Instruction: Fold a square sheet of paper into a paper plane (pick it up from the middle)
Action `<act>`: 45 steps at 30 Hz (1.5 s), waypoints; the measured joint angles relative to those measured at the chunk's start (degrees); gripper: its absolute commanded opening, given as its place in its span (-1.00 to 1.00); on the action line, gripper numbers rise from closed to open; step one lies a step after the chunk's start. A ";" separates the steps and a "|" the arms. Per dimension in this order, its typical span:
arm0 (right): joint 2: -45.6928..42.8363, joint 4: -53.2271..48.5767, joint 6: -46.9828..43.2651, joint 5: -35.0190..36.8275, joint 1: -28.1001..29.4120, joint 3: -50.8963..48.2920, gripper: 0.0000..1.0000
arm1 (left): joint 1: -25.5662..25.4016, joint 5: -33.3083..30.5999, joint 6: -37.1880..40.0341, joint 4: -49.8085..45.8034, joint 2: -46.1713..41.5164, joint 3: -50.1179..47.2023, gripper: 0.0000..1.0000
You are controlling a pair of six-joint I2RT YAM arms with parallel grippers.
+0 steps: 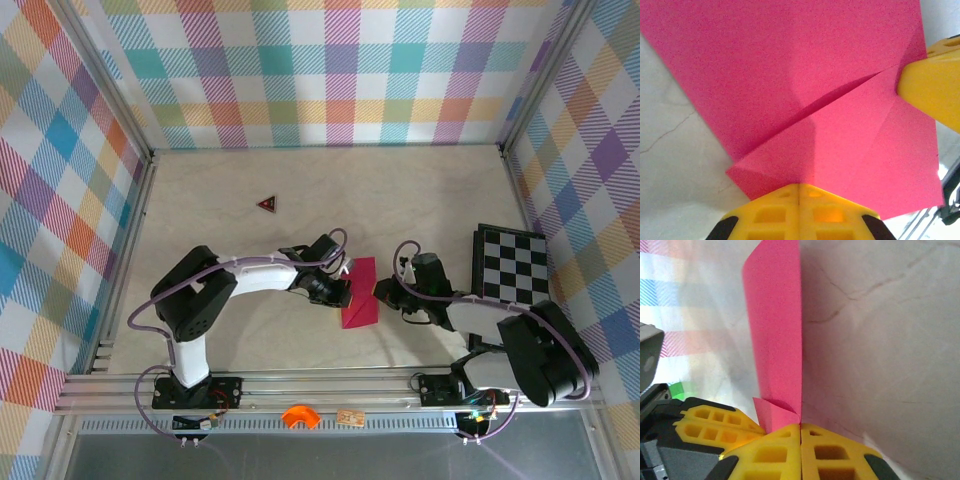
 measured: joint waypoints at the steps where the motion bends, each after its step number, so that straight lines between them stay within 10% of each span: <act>1: -1.05 -0.28 -0.17 0.00 0.00 0.02 -0.81 | 0.00 -0.31 -0.22 0.44 -0.76 -0.28 -0.83; 17: -9.20 -38.71 -16.37 11.69 3.89 23.63 -0.85 | 4.35 -15.19 -3.89 1.92 -21.68 -9.01 -0.81; 33: 12.55 -72.67 -24.52 50.12 9.31 50.16 -0.83 | 17.62 -28.37 -11.13 -0.04 -34.77 -18.29 -0.76; 45: 38.14 -77.31 -18.56 58.12 24.11 65.92 -0.80 | 20.52 -36.41 -12.04 -7.78 -49.79 -22.69 -0.72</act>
